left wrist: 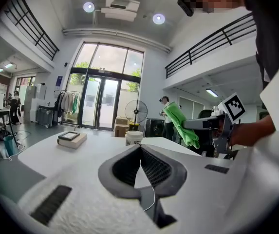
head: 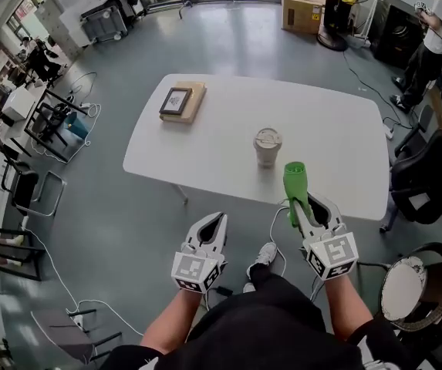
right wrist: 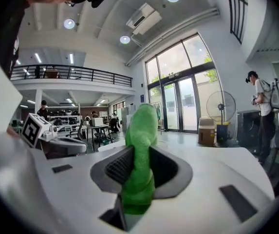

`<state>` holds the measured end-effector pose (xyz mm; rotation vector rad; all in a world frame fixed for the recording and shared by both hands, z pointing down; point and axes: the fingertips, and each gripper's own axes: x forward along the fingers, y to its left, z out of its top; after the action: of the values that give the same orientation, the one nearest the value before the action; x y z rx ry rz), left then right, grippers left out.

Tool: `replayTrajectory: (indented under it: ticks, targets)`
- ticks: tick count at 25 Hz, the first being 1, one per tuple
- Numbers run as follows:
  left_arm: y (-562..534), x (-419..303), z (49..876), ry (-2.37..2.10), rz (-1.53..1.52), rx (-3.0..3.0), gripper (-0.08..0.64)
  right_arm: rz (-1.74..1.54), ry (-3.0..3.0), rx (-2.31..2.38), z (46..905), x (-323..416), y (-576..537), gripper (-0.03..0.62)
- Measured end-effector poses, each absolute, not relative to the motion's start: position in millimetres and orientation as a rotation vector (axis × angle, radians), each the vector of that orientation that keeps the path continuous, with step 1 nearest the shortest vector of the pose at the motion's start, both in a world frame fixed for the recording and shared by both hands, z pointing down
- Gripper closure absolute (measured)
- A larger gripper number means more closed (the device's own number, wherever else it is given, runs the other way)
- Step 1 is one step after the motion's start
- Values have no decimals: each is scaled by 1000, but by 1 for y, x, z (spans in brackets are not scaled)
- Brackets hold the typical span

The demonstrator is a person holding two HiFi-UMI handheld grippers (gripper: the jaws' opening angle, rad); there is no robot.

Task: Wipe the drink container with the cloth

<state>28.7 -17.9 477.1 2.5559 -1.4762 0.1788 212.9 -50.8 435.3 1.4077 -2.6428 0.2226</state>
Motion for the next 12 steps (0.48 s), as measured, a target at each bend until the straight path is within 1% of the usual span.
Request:
replayTrajectory:
  ticks: [7, 12]
  targets:
    - [43, 30, 469, -1474, 201, 2568, 546, 151, -2665, 1447, 415, 210, 15, 491]
    - [59, 41, 462, -1469, 189, 2595, 546, 95, -2673, 1466, 404, 214, 38, 492]
